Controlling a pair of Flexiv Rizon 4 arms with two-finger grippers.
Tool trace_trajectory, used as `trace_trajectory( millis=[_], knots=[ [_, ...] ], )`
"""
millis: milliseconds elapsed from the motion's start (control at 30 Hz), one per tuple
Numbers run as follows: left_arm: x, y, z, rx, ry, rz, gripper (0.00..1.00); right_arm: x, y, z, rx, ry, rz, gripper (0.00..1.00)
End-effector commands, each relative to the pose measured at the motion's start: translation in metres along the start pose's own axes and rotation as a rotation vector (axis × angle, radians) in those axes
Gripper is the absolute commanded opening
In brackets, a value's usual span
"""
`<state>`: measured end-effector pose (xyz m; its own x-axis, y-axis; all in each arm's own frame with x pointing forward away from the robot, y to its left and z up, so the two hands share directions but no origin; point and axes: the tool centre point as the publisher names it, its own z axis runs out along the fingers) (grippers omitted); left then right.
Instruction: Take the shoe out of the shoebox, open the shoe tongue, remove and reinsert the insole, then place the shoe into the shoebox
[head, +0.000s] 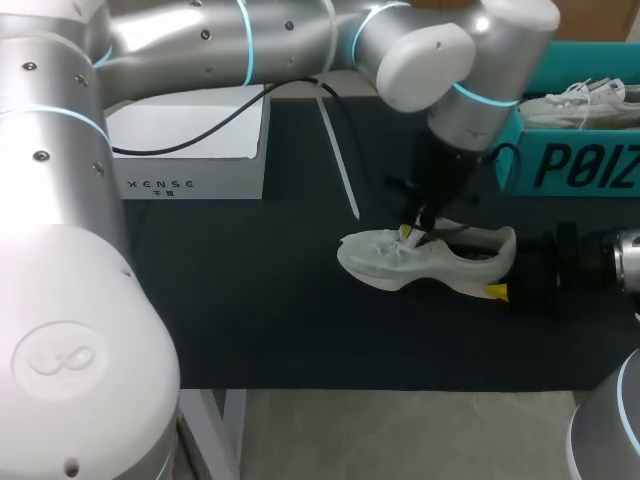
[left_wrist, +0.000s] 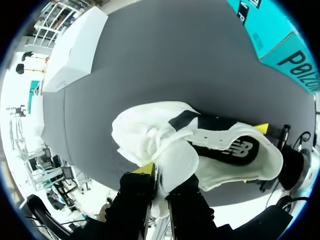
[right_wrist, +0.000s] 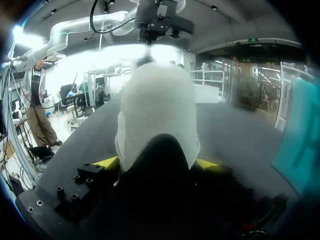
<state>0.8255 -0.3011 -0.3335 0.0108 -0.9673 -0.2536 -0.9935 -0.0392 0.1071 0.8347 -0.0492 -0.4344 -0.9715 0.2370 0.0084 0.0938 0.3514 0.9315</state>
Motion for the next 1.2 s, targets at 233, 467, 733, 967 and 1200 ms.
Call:
trace_trajectory(
  millis=[233, 467, 733, 967, 1200],
  knots=[
    [-0.026, 0.006, 0.005, -0.003, 0.032, -0.032, 0.23, 0.001, -0.003, 0.001, 0.002, -0.001, 0.001, 0.0],
    [-0.033, 0.01, 0.013, -0.03, 0.042, -0.051, 0.22, 0.001, -0.003, 0.001, 0.002, -0.001, 0.001, 0.0],
    [-0.029, 0.004, 0.001, -0.002, 0.074, -0.038, 1.0, 0.001, -0.003, 0.001, 0.002, -0.001, 0.001, 0.0],
    [-0.012, -0.007, -0.034, 0.121, 0.08, 0.132, 1.0, 0.001, -0.003, 0.001, 0.002, -0.001, 0.001, 0.0],
    [0.013, 0.01, -0.068, 0.448, 0.105, 0.968, 1.0, 0.001, -0.003, 0.001, 0.002, -0.001, 0.001, 0.0]
  ],
)
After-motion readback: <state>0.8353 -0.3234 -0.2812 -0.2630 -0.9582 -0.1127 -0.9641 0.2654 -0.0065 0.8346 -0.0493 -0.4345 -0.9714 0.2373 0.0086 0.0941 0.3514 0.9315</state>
